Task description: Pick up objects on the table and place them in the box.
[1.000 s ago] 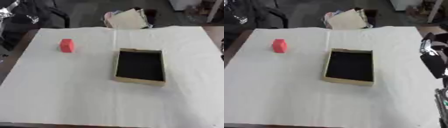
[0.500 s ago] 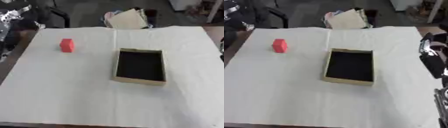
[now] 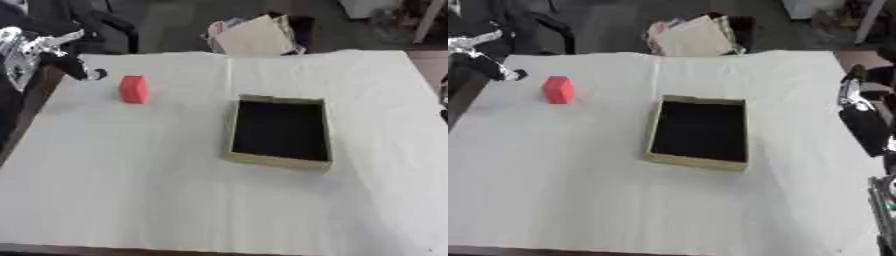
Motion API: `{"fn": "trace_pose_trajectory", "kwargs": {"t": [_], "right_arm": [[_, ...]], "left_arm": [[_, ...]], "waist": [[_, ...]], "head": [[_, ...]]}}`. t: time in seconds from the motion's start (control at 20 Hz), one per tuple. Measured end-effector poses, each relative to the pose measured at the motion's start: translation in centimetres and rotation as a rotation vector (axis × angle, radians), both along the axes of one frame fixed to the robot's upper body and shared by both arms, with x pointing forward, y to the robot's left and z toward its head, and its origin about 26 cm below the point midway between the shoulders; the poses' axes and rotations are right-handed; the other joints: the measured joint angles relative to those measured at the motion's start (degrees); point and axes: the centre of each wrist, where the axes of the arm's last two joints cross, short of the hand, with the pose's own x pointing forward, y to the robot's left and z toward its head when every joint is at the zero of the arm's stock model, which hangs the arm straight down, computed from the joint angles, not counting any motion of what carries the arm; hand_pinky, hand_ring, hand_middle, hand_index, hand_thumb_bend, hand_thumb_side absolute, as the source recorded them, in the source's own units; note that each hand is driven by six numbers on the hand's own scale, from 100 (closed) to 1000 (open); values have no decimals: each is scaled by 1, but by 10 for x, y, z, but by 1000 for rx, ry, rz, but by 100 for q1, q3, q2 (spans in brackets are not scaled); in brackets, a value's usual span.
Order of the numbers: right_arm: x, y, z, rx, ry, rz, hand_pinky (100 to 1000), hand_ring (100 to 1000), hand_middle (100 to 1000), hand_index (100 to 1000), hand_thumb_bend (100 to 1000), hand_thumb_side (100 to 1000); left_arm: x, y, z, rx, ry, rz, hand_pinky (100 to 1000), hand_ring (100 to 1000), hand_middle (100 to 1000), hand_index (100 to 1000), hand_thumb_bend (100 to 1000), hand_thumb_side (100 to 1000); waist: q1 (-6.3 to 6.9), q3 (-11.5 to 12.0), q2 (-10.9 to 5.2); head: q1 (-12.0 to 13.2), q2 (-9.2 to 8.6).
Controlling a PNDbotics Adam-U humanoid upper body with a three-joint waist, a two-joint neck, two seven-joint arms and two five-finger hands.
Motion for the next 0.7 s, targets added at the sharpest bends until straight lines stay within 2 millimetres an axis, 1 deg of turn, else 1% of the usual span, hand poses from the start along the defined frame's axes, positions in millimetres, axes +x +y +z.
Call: {"fn": "trace_pose_trajectory", "kwargs": {"t": [0.1,0.15,0.3,0.7], "right_arm": [[0,0,0,2,0,1,578,715,555,862,100,439],[0,0,0,2,0,2,578,715,555,862,100,440],[0,0,0,5,1,3,578,715,555,862,100,440],[0,0,1,11,1,6,577,714,553,861,100,442]], "left_arm": [[1,-2,-3,-2,4,-10,829,845,831,893,466,351],[1,-3,-4,-2,4,-14,832,849,837,897,493,357],[1,-4,-7,0,7,-21,834,853,840,899,519,367],[1,-5,-17,-10,19,-22,831,845,825,900,477,310]], "waist": [[-2,-12,8],[-2,-18,8],[0,-23,42],[10,-73,138]], "head": [[1,0],[2,0],[2,0],[3,0]]}}
